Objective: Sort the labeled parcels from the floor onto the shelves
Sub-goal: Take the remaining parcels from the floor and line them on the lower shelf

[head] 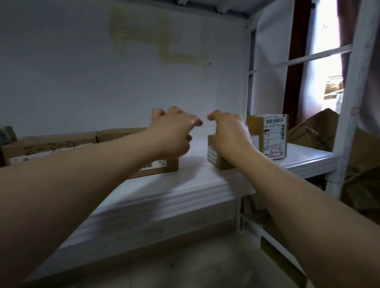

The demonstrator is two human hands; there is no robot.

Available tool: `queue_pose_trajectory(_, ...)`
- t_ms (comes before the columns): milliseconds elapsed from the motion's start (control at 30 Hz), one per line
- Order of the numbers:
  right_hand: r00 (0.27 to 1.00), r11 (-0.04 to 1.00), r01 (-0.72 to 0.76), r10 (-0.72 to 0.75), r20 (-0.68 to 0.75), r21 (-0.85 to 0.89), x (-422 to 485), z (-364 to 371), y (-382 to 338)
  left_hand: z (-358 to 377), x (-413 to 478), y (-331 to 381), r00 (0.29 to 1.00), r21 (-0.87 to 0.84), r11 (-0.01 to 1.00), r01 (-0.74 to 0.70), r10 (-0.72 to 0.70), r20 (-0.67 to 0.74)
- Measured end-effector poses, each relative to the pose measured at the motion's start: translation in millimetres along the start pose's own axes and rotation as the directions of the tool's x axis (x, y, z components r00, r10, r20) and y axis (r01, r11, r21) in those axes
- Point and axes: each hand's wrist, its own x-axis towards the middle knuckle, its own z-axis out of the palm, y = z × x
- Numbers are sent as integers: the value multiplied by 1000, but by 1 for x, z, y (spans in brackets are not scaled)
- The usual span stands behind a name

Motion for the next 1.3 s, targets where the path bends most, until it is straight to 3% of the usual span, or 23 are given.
queue_pose_trajectory(200,982,978,-160,171,79,-133,2,-15,72,24,34,53,992,17,994,-106,104,69)
queue_pose_trajectory(567,995,1000,18,-16,96,-20,10,18,73,16,47,32,986,85,996,-15,1,164)
queue_pose_trajectory(1067,986,995,64,-75,152,75,14,46,32,18,34,-4,976,227,972,57,-103,194)
queue_pose_trajectory(1167,992,995,66,-73,99,74,11,34,38,24,42,-1,981,218,973,79,-115,156)
queue_pose_trajectory(1300,990,995,101,-99,-101,16,15,5,61,32,61,35,997,99,994,46,-52,62)
